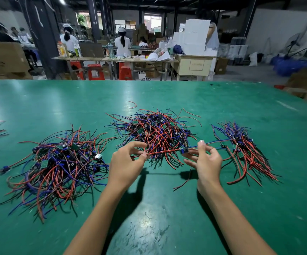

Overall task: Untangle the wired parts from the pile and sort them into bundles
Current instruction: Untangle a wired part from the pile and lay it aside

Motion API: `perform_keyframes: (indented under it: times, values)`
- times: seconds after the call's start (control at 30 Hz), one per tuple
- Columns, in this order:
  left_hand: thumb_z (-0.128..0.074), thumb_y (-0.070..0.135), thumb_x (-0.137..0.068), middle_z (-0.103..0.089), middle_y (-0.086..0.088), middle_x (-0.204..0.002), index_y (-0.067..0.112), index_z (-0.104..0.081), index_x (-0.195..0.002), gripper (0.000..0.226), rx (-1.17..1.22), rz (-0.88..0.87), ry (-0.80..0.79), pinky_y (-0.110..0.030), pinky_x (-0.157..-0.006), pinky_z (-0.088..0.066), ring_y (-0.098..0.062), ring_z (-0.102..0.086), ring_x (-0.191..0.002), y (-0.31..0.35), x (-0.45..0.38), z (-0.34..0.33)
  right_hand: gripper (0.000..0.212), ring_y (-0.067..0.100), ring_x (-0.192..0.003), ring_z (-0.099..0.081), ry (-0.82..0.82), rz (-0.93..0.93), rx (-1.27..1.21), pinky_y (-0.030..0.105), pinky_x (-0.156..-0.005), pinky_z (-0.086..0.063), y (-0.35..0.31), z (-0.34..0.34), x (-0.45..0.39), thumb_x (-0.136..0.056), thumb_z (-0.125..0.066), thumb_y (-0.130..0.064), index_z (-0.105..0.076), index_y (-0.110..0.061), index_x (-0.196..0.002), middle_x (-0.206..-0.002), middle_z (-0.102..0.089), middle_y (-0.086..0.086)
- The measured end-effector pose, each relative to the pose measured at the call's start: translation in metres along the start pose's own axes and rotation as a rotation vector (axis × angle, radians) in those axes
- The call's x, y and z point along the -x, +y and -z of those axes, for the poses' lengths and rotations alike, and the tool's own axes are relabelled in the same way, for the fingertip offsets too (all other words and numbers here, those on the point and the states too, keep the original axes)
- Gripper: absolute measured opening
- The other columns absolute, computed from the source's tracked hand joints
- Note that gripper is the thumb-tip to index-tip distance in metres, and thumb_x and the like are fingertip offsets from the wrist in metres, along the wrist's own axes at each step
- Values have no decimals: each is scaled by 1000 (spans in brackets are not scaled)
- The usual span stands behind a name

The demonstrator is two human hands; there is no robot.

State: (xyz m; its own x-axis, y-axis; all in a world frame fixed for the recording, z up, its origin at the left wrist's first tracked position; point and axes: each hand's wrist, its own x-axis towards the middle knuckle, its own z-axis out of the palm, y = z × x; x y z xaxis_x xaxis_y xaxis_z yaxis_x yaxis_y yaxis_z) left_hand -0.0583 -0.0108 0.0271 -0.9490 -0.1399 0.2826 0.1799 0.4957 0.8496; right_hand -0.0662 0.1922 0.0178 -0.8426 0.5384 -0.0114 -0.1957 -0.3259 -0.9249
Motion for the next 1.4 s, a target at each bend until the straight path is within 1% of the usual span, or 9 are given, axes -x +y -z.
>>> perform_keyframes:
  times: [0.1, 0.2, 0.3, 0.5, 0.6, 0.8, 1.07, 1.23, 1.4]
  values:
    - [-77, 20, -85, -75, 18, -78, 37, -73, -98, 22, 43, 20, 8, -38, -71, -59, -12, -62, -60, -2, -2, 3, 23, 19, -52, -68, 72, 20, -36, 28, -46, -56, -2, 1, -2, -106, -53, -26, -48, -10, -90, -74, -65, 11]
    - [-78, 15, -85, -76, 12, -78, 32, -74, -101, 24, 162, -1, -6, -25, -62, -55, -10, -64, -64, 0, -2, 4, 23, 22, -50, -69, 103, 65, -20, 34, -49, -60, -5, 3, -3, -107, -50, -28, -46, -12, -91, -81, -62, 10]
    - [-80, 10, -84, -77, 8, -81, 28, -74, -104, 27, 192, -64, 3, -24, -69, -52, -6, -72, -82, 0, -1, 5, 21, 26, -51, -70, 83, 54, -50, 30, -49, -59, -8, 4, -2, -107, -48, -27, -46, -12, -93, -80, -70, 9]
    - [-78, -15, -70, -77, 11, -82, 17, -77, -94, 40, 19, -321, 95, -28, -84, -56, -4, -73, -81, -5, 2, 11, 19, 26, -51, -70, 82, -44, -116, 25, -46, -56, -6, 5, -2, -106, -52, -22, -46, -8, -95, -76, -75, 12]
    - [-88, 2, -71, -75, 14, -81, 20, -77, -95, 32, -254, -515, 204, -28, -80, -41, -13, -65, -79, -8, 2, 12, 17, 25, -54, -72, 98, -45, -131, 24, -47, -57, -4, 6, -3, -107, -51, -22, -46, -9, -98, -70, -76, 7]
    - [-91, 9, -68, -72, 8, -71, 17, -78, -84, 23, -375, -653, 313, -29, -70, -34, -21, -60, -67, -10, 3, 10, 18, 27, -56, -73, 126, -59, -87, 25, -46, -56, 2, 6, -6, -105, -54, -25, -49, -10, -97, -77, -76, 10]
    - [-85, 20, -78, -72, 20, -84, 28, -77, -95, 21, -148, -448, 105, -34, -72, -46, -5, -55, -77, -21, -2, 7, 18, 27, -56, -73, 132, -27, -79, 28, -46, -57, 7, 1, -7, -107, -48, -27, -45, -15, -94, -90, -71, 20]
    - [-77, 26, -87, -72, 22, -88, 26, -80, -92, 6, -67, -371, 100, -29, -77, -50, -3, -61, -88, -21, -5, 1, 19, 29, -60, -75, 162, -19, -82, 30, -46, -58, 3, -3, -7, -108, -47, -30, -45, -18, -93, -97, -68, 24]
    - [-75, 29, -89, -69, 25, -84, 26, -79, -90, 5, -57, -311, 134, -19, -72, -44, -1, -60, -84, -24, -6, 1, 18, 27, -60, -75, 145, -32, -72, 31, -46, -59, 4, -2, -6, -107, -49, -30, -45, -18, -94, -96, -66, 20]
